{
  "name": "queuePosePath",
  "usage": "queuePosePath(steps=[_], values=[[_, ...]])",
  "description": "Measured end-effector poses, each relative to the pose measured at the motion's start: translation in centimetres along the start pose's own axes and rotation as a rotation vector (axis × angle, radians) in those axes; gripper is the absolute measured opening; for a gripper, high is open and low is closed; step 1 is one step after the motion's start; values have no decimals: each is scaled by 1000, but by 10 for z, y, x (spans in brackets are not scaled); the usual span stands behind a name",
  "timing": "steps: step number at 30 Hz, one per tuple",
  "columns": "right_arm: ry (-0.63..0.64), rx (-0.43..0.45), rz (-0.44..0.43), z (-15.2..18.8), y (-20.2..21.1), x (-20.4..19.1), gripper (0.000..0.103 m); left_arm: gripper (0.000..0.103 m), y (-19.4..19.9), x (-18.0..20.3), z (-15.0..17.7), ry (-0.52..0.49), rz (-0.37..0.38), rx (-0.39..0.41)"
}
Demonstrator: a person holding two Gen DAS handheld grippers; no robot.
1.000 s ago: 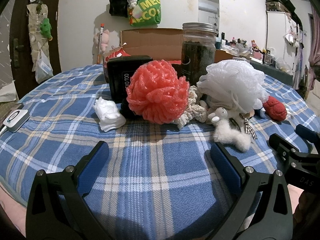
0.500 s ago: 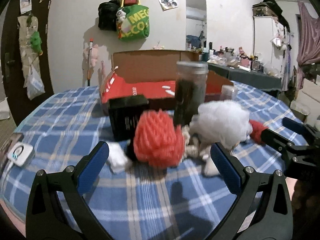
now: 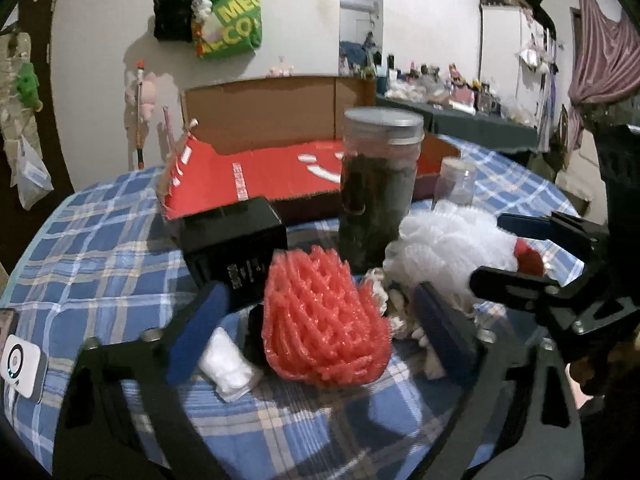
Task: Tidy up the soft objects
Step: 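Grasp the coral mesh loofah with the left tool while the right tool grasps the white loofah, then carry both loofahs up and over into the red-lined cardboard box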
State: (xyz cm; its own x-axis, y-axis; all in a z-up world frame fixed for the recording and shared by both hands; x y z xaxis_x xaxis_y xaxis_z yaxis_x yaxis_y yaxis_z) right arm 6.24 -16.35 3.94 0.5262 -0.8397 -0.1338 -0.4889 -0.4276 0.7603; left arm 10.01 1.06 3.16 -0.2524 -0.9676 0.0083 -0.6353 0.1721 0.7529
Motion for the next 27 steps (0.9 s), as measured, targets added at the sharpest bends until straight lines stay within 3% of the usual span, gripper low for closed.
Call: queuePosePath(steps=[1, 2, 3, 5, 10, 17, 27], values=[[7, -19, -24, 1, -5, -3, 72, 62, -6, 0, 0, -5, 13, -26], [9, -33, -42, 4, -8, -5, 61, 51, -12, 1, 1, -5, 30, -56], [17, -30, -38, 6, -9, -7, 59, 51, -15, 1, 4, 0, 38, -75], [38, -2, -28, 11, -3, -9, 43, 47, -13, 1, 7, 4, 32, -58], [14, 59, -31, 13, 13, -8, 24, 44, 1, 8, 11, -23, 9, -23], [17, 129, -17, 12, 31, -9, 20, 44, 16, 13, 0, -42, 19, 15], [-10, 134, -16, 18, 34, -6, 18, 44, 20, 8, 1, -28, 5, 13]])
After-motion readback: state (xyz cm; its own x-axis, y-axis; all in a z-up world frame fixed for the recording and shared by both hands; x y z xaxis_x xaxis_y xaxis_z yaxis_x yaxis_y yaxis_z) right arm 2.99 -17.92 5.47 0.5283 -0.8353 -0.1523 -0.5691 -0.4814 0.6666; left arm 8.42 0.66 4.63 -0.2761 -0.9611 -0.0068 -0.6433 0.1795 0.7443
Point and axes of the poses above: each gripper's, at about its wrist camera, not at the fingertips, and y roughly against the way its jaws point, x to its right, z to its underside, the point moved 5 cm from there along -y, roughly the way its jaws point, and after that the axes turned 14 degrees about -x, right-handed, at the moved point
